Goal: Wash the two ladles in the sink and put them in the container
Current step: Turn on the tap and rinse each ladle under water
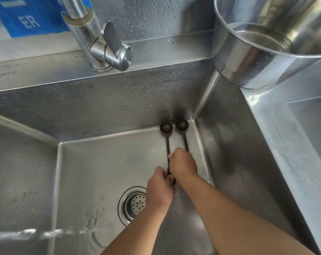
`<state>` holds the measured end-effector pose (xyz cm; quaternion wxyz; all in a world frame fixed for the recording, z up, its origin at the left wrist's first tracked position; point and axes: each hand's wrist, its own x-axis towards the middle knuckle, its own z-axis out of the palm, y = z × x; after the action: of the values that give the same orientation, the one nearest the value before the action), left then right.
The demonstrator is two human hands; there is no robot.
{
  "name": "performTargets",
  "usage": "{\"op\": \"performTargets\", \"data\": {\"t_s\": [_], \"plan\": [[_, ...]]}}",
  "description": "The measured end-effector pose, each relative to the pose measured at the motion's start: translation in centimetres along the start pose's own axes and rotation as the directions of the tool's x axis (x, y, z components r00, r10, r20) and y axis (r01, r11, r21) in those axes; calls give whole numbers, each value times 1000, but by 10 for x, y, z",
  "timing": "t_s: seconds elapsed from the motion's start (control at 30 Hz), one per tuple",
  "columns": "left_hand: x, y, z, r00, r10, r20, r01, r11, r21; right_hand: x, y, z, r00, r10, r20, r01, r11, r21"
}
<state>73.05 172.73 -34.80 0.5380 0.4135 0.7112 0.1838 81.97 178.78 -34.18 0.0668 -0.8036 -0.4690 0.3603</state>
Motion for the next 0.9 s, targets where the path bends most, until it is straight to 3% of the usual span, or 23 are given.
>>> {"op": "performTargets", "data": {"t_s": [0.13, 0.27, 0.4, 0.6, 0.73, 0.9], "plan": [[0, 2, 2, 997, 80, 16, -82, 972, 219, 6, 0, -1, 1000, 11, 16, -11, 1000, -20], [3, 1, -2, 991, 130, -15, -109, 880, 462, 6, -3, 5, 1000, 2, 11, -1, 998, -63], [-1, 8, -5, 998, 63, 10, -63, 942, 330, 4, -5, 5, 1000, -3, 8, 4, 997, -82], [4, 3, -7, 997, 71, 13, -70, 920, 386, 4, -3, 5, 1000, -4, 14, 5, 998, -70], [3, 5, -6, 998, 46, 30, -52, 970, 236, 2, -2, 3, 999, -43, 12, 44, 995, -91], [3, 2, -7, 999, 14, 42, -21, 985, 170, -6, -4, 0, 998, -65, -11, 64, 997, -36]]}}
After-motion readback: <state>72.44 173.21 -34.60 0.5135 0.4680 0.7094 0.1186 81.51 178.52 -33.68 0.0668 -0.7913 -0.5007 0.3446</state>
